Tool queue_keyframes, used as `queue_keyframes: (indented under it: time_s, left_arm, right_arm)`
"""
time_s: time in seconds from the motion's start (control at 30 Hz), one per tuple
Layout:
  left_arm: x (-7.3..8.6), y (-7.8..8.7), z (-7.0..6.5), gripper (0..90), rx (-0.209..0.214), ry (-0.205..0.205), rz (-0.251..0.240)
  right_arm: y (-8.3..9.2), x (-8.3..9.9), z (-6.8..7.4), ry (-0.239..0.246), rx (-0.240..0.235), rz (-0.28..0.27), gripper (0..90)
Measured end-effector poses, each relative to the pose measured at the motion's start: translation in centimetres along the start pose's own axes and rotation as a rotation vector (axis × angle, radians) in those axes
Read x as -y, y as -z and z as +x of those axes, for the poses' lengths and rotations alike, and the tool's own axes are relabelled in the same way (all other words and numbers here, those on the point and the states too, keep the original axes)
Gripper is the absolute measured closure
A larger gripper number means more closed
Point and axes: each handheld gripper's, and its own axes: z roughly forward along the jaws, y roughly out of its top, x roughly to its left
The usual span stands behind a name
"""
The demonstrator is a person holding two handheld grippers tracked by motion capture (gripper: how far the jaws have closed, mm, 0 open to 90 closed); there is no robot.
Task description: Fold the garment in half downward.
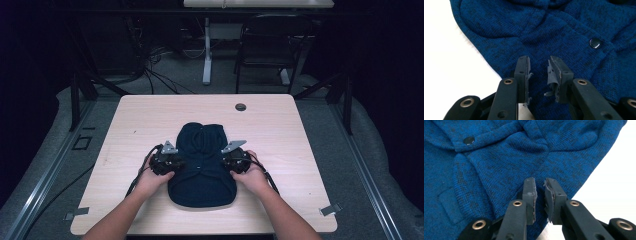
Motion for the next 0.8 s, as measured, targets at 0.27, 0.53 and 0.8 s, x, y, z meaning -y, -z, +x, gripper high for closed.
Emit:
queue_keyframes:
  time_s: [0.27, 0.53, 0.8]
  left_arm:
    - [0.8, 1.1, -1.2, 69.6, 0.034, -0.061, 0.029]
    - [2.1, 2.3, -2.5, 69.5, 0.077, -0.076, 0.033]
    - [2.7, 3.1, -3.8, 69.5, 0.103, -0.09, 0.05]
  right_arm:
    - [1.0, 0.8, 0.9, 0.031, -0.067, 0.021, 78.2]
    - [2.3, 2.2, 2.7, 0.057, -0.119, 0.016, 76.6]
    - [3.2, 2.9, 3.4, 0.091, -0.139, 0.03, 75.8]
